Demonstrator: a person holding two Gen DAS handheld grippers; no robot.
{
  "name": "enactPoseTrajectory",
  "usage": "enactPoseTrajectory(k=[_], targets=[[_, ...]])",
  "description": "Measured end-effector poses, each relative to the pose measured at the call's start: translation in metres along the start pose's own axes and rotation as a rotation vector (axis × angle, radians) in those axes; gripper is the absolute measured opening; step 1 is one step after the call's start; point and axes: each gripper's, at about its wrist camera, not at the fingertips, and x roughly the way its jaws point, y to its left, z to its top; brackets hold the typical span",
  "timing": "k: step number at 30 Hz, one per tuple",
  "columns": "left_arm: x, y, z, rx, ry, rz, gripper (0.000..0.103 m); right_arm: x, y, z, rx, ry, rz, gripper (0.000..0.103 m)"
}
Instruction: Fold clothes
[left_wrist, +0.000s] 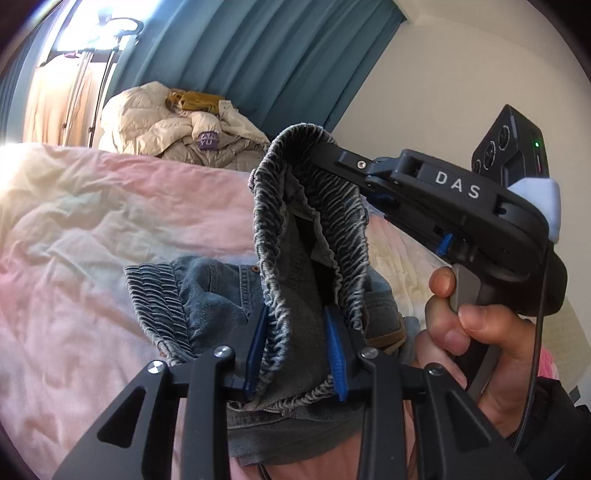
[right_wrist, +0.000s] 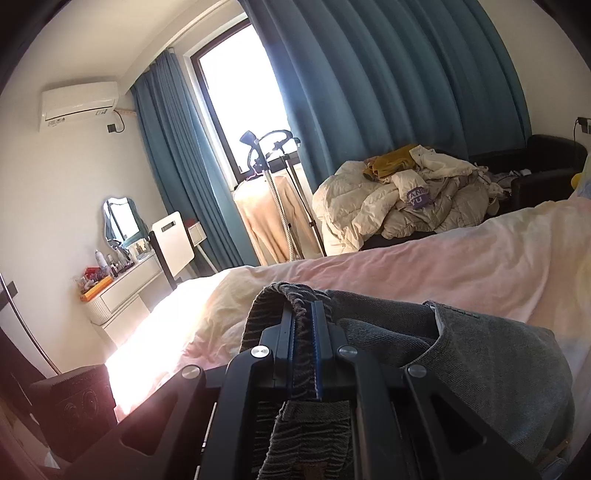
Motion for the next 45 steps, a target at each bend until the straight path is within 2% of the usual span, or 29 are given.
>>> enactPoseTrajectory(k=[5,8,13,16,17,23,26,29,32,34,40,45], targets=[[0.025,0.046,-0.016,-0.172,0.113,0.065,0.030,0.071,-0.032,-0.054,0.123,0.253,-0.011,0.011],[0.033,0.057,-0.023,-0.215,0.141,0.101,0.030,0.092,-0.042,-0.077,0.173,0.343,0.017,0.031],[0.029,0.048,-0.024,-0.211,0.121,0.137,0.030,0.079,-0.035,-0.072,0.145,0.318,-0.015,0.040],[0.019,0.047,-0.027,-0.268,0.106,0.150,0.030,0.058,-0.033,-0.069,0.162,0.306,-0.025,0.045],[0.014,0.048,-0.027,-0.287,0.101,0.150,0.031,0.047,-0.034,-0.069,0.168,0.298,-0.035,0.050],[-0.032,0.033,-0.034,-0.332,0.020,0.211,0.031,-0.037,-0.051,-0.063,0.204,0.211,-0.130,0.052],[-0.053,0.028,-0.043,-0.371,-0.017,0.222,0.034,-0.090,-0.067,-0.066,0.273,0.148,-0.154,0.052],[-0.060,0.015,-0.049,-0.372,-0.012,0.218,0.034,-0.142,-0.087,-0.073,0.367,0.086,-0.184,0.052],[-0.061,-0.002,-0.055,-0.320,-0.001,0.218,0.034,-0.179,-0.103,-0.081,0.443,0.044,-0.208,0.052],[-0.064,-0.014,-0.058,-0.279,0.004,0.225,0.034,-0.188,-0.113,-0.085,0.482,0.047,-0.203,0.052],[-0.060,-0.037,-0.066,-0.199,0.025,0.239,0.034,-0.181,-0.132,-0.100,0.592,0.084,-0.228,0.052],[-0.043,-0.039,-0.073,-0.180,0.074,0.248,0.034,-0.172,-0.137,-0.107,0.625,0.105,-0.216,0.052]])
